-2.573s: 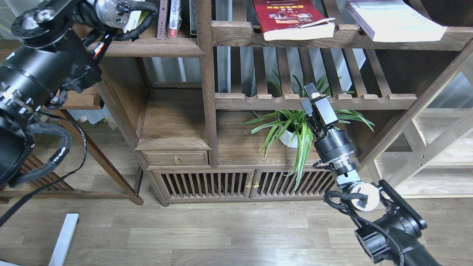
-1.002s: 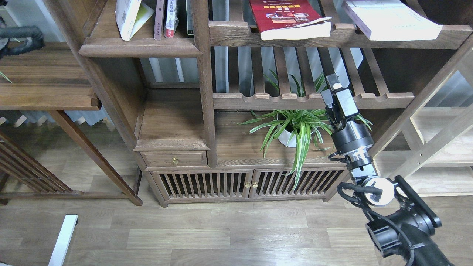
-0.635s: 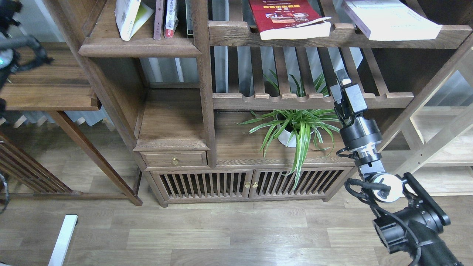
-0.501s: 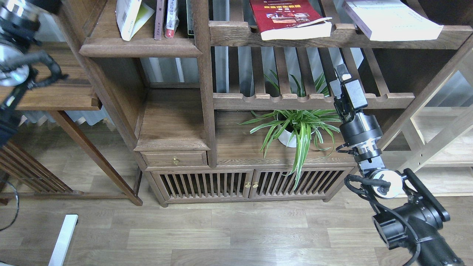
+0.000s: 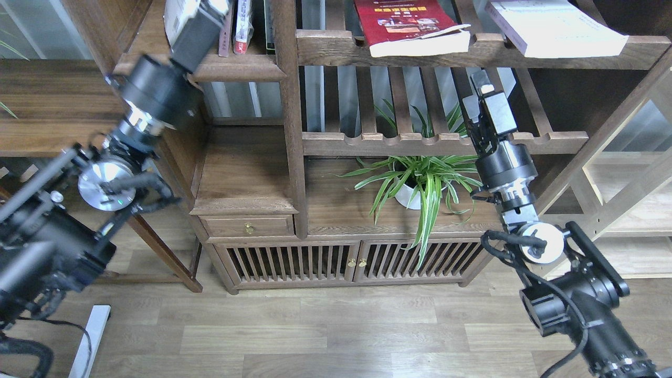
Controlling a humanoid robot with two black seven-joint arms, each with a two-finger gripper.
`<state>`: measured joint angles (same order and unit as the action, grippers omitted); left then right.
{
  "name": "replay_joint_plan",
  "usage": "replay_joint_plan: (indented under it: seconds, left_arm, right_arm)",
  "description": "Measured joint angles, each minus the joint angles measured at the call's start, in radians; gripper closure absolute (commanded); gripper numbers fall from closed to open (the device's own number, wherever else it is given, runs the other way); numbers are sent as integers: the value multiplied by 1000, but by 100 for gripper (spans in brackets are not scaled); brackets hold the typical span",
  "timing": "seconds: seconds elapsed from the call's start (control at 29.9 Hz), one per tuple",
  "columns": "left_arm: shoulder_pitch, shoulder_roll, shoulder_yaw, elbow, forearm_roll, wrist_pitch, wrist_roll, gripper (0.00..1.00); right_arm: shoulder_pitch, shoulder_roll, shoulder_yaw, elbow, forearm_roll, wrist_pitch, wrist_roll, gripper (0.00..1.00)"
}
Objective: Organize books on shelf
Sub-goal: 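Withdraw the left arm and raise both grippers toward the top shelf, then reach the right gripper to the red book on the top shelf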
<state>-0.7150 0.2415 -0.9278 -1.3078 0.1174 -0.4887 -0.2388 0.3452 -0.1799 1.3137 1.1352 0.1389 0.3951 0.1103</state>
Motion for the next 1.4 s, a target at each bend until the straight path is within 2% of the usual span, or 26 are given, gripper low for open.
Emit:
replay_joint_plan:
  seconds: [0.13,0.27,0.84,1.4]
  left_arm:
    - [75,-38,6,2,26,0,1,1]
    - [108,-61,11,5,29,0,1,1]
    - [114,-77,43,36,30,0,-1,1]
    - [112,-71,24,35,29,0,-2,1]
  right_arm:
    - [45,0,0,0,4,-59,0,1]
    - [62,2,-6,0,5,-76,0,1]
    - [61,35,-29,75,7,-50,-2,1]
    - [132,66,-104,75,4,-190,-5,1]
